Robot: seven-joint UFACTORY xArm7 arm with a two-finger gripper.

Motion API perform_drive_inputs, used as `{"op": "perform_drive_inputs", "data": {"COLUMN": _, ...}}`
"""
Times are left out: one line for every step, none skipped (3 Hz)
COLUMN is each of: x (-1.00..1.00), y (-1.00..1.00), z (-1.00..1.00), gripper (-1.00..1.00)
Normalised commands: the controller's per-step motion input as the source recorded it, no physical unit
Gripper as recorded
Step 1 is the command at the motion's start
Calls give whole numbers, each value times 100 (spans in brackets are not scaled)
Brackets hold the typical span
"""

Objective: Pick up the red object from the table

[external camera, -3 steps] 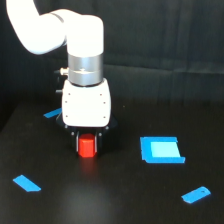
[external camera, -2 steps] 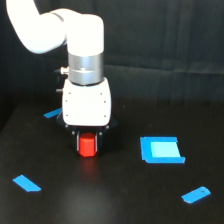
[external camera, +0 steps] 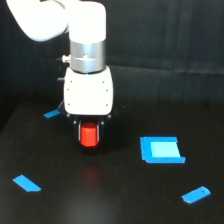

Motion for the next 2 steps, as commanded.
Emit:
{"op": "perform_drive_inputs", "data": {"x": 14, "y": -2, "z": 87, "gripper": -98}}
{"op": "perform_drive_inputs", "data": {"x": 22, "y": 2, "z": 100, "gripper": -98}}
